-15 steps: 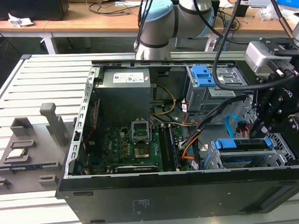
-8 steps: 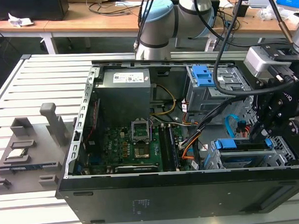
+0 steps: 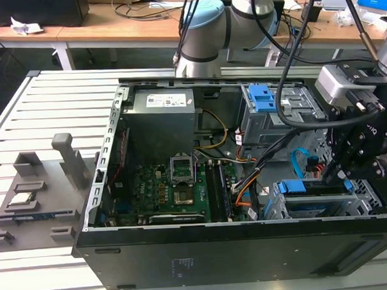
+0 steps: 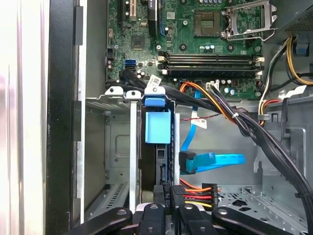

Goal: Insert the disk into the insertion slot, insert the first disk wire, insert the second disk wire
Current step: 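Insert the first disk wire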

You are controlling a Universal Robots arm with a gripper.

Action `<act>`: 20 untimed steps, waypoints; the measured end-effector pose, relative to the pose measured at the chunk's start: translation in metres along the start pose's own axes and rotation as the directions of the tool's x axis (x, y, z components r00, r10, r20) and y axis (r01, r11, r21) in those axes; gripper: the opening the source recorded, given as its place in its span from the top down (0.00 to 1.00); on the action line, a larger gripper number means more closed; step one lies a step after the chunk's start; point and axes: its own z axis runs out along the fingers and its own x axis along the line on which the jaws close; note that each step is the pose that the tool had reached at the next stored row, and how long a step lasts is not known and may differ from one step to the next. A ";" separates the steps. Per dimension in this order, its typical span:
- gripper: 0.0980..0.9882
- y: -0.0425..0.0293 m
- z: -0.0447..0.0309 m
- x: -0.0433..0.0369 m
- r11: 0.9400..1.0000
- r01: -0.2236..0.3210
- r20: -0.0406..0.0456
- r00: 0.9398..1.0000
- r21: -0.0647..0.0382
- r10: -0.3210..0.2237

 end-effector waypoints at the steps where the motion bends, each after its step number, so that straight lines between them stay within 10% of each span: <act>1: 0.91 -0.0008 0.0002 0.0002 1.000 0.000 0.000 1.000 0.000 0.000; 15: 0.83 -0.0024 0.0043 0.0004 1.000 0.000 -0.001 1.000 0.000 0.000; 20: 0.83 -0.0010 -0.0263 -0.0003 1.000 0.000 -0.001 1.000 0.000 0.000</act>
